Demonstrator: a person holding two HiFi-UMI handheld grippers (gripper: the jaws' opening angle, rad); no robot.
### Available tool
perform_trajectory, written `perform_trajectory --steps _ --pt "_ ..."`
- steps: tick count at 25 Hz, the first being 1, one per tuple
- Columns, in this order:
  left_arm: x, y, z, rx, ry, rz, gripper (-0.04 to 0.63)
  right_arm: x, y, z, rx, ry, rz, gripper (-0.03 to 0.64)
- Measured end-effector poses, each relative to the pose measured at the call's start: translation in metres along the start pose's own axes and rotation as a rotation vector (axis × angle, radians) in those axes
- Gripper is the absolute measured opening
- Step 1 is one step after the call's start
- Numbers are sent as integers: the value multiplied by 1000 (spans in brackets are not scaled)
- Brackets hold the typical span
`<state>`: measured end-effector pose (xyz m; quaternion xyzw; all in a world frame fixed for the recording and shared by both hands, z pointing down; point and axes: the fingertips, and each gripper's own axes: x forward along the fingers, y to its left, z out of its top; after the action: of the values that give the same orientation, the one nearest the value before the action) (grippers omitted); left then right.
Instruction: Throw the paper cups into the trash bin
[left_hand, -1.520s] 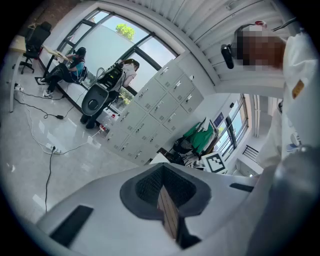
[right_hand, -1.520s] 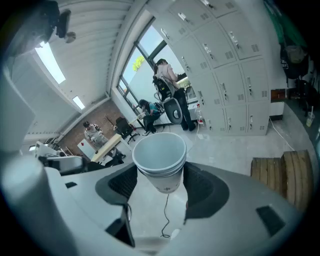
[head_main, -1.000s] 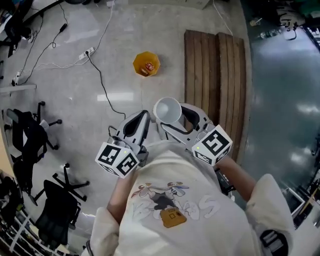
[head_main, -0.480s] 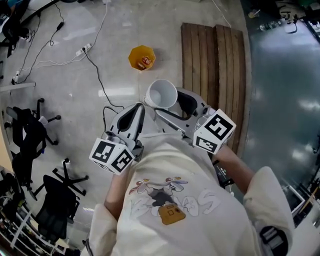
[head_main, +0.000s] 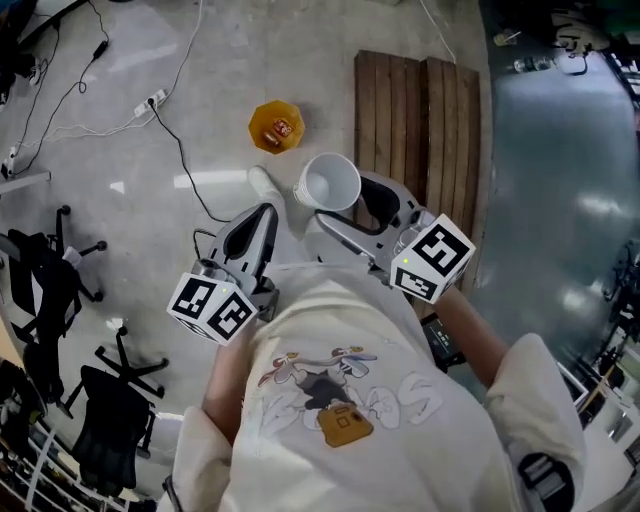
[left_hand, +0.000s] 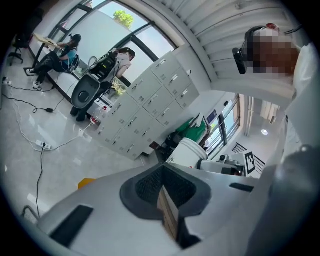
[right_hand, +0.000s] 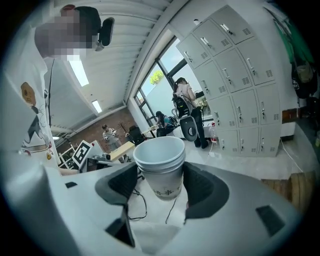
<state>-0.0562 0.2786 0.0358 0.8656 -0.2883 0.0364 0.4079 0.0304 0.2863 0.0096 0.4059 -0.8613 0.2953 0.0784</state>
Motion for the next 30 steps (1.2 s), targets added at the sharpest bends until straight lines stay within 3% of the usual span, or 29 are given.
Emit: perform_trajectory --steps 5,11,21,30 --pt "20 47 58 1 2 -8 6 48 -30 38 -20 62 -41 295" --pt "39 74 94 71 45 -15 6 92 -53 63 -27 100 -47 295" --pt "85 125 102 24 64 83 6 154 -111 45 -2 255 32 295" --pt "135 206 58 -94 22 203 6 219 -173 -24 -76 389 163 295"
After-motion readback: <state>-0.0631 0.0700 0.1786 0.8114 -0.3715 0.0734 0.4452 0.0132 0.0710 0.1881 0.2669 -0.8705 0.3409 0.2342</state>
